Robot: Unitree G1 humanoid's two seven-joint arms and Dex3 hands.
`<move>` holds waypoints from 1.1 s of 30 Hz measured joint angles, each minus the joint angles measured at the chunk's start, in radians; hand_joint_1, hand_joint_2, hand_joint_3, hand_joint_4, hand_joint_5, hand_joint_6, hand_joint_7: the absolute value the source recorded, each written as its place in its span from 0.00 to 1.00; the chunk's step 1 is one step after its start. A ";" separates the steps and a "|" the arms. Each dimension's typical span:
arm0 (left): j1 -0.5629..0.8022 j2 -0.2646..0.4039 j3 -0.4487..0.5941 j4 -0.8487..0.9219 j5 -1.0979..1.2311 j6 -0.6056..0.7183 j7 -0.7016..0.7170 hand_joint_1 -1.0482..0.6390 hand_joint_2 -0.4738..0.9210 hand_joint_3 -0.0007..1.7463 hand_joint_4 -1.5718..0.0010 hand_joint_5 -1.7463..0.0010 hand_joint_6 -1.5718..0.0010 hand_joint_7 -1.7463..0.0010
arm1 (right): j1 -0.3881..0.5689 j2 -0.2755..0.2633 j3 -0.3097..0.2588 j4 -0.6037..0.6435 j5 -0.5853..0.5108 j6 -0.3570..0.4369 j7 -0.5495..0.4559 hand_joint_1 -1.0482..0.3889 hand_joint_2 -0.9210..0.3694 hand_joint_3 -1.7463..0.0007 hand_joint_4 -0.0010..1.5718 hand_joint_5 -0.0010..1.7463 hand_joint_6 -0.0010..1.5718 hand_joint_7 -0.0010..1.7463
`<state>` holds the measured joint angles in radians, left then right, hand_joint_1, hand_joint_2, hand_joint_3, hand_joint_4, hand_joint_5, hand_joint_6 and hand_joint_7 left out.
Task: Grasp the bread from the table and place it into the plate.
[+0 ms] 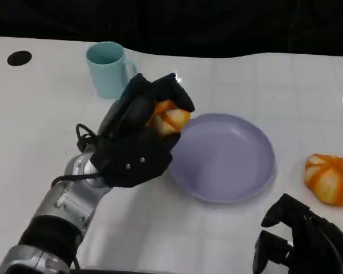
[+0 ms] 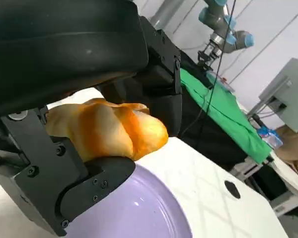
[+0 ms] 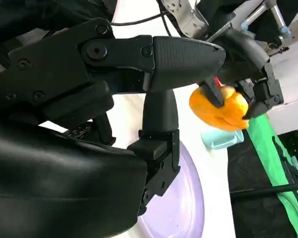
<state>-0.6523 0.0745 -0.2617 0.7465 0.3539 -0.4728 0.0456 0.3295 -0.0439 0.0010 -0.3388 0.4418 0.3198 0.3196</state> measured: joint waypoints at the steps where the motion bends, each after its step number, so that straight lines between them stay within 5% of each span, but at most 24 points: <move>1: -0.006 -0.006 -0.005 0.012 0.003 -0.003 0.000 0.54 0.57 0.90 0.40 0.00 0.50 0.00 | 0.000 0.000 0.000 0.000 0.001 0.000 0.001 0.37 0.00 0.70 0.47 1.00 0.28 1.00; 27: -0.173 -0.127 -0.171 0.264 0.231 0.009 0.189 0.54 0.66 0.77 0.40 0.00 0.53 0.01 | 0.000 0.000 -0.003 0.001 0.017 0.002 0.010 0.37 0.00 0.70 0.49 1.00 0.31 1.00; 29: -0.188 -0.133 -0.186 0.279 0.244 0.025 0.199 0.54 0.68 0.68 0.49 0.02 0.54 0.17 | 0.000 0.000 -0.002 0.000 0.016 0.002 0.009 0.37 0.00 0.70 0.49 1.00 0.31 1.00; 33: -0.204 -0.141 -0.191 0.296 0.235 0.060 0.144 0.50 0.87 0.35 0.61 0.29 0.59 0.59 | 0.000 0.001 0.000 0.000 0.016 0.002 0.006 0.37 0.00 0.70 0.48 1.00 0.30 1.00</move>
<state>-0.8562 -0.0667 -0.4527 1.0425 0.5886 -0.4132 0.1898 0.3297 -0.0429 0.0005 -0.3384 0.4573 0.3220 0.3256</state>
